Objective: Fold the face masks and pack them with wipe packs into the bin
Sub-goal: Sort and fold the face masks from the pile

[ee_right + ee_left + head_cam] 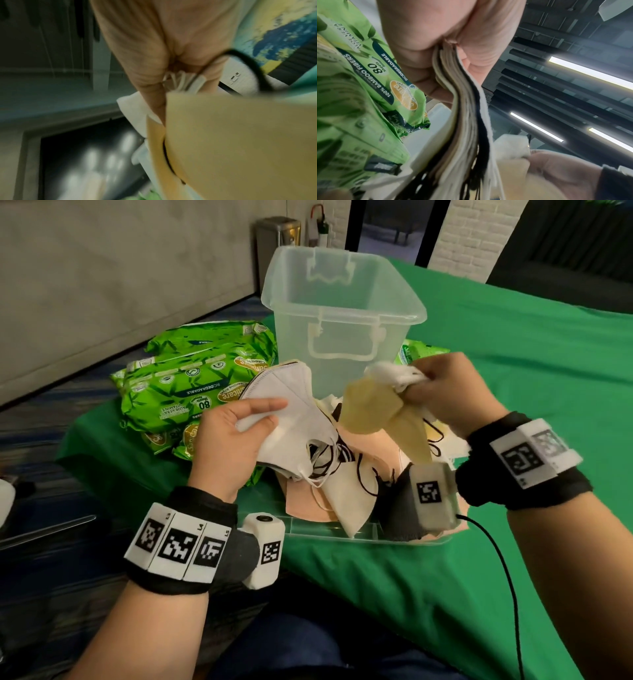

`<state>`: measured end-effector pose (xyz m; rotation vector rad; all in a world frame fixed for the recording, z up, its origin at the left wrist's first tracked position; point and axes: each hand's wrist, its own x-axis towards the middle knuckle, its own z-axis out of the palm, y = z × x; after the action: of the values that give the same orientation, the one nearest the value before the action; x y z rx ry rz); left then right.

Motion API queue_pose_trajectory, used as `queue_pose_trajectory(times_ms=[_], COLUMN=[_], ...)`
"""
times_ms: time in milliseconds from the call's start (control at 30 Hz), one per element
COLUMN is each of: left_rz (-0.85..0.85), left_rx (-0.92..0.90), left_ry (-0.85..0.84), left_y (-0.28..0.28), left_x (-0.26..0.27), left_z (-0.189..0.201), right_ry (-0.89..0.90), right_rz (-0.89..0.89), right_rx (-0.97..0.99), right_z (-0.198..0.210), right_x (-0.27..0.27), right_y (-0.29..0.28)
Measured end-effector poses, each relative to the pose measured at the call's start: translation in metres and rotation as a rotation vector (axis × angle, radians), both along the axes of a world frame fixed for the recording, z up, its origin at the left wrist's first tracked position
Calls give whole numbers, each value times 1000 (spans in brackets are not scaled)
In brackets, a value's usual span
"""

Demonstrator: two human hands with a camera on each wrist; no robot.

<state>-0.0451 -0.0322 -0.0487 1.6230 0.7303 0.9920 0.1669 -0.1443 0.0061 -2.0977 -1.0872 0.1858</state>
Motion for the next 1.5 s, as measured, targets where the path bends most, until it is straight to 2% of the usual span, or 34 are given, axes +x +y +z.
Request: queue_pose_trajectory(times_ms=[100,200,367,433,533,600,700,833,967,1133,1367,1500], left_rz=[9,-4,-37,-80,-190,-199,-150,-217,-255,-127,-43,22], left_rx=[-48,-91,-261,-303,-280,-252,-270,-283,-314,-254,-208,-109], left_ry=[0,-3,-57,-73,-92,-85,-94,-178,-245,-240,-250,-283], left_y=[-1,-4,-9,-13,-21,-23,-23,-27,-27,-22,-13,-9], left_x=[4,11,18,22,29,33,36,37,38,38,36,32], left_z=[-1,1,9,12,17,18,17,19,18,12,7,4], right_ry=[276,554,748,728,631,662,764,906,913,848,739,689], right_rz=[1,110,267,248,104,55,124,306,299,230,69,163], right_rx=[200,346,470,474,456,466,542,612,544,513,543,479], right_z=[14,17,23,23,15,9,7,3,-7,-12,5,9], right_x=[-4,-9,-24,-28,-28,-25,-24,-30,-40,-44,-35,-35], right_y=[-6,-7,-4,0,9,11,10,14,23,25,16,13])
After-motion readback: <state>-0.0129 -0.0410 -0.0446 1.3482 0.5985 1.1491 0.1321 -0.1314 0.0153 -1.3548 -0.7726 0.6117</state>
